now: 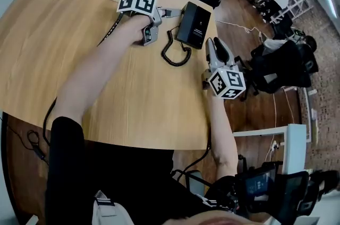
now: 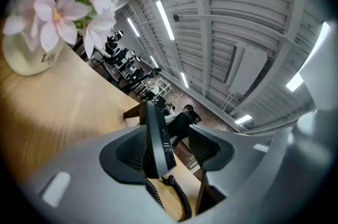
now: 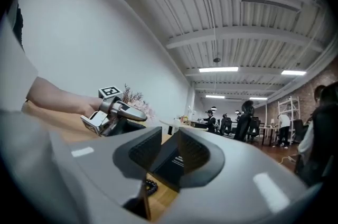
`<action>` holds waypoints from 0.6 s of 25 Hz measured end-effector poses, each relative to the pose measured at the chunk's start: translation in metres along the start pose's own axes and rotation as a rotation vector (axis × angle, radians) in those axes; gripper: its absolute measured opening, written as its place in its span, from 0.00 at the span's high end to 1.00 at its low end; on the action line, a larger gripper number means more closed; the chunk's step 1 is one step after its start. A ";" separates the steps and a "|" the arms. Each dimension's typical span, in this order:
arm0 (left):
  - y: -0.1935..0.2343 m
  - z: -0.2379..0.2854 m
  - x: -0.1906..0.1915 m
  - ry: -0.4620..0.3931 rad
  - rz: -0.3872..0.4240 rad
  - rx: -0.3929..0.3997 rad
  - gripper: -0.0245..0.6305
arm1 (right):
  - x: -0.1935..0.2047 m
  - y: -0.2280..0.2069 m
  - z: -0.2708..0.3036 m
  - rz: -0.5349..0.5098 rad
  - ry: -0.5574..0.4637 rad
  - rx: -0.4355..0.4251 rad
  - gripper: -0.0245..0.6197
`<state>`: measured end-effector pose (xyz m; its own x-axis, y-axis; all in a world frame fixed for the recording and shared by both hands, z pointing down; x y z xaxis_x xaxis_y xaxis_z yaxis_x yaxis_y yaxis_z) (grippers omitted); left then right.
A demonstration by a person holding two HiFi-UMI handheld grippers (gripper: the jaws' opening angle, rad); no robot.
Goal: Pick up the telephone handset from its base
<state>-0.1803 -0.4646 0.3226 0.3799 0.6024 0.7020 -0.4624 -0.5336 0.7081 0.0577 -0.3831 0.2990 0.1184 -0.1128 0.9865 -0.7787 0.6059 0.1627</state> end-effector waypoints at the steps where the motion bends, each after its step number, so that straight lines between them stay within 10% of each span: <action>1: 0.007 0.009 -0.001 0.029 -0.014 0.002 0.60 | 0.003 0.000 -0.001 -0.002 0.006 0.001 0.82; 15: 0.050 0.087 0.000 0.288 -0.015 -0.058 0.60 | -0.001 0.007 -0.005 -0.055 -0.023 -0.046 0.84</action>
<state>-0.1338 -0.5427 0.3652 0.1479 0.7576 0.6357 -0.5063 -0.4941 0.7067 0.0553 -0.3750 0.2988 0.1456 -0.1644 0.9756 -0.7423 0.6337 0.2176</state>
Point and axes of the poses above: the fingertips, and each gripper's own axes: z forward along the fingers, y to its left, x out of its underside, the point moved 6 cm from there along -z, backward along the fingers, and after that the axes turned 3 degrees about y, right-handed, at the moved point
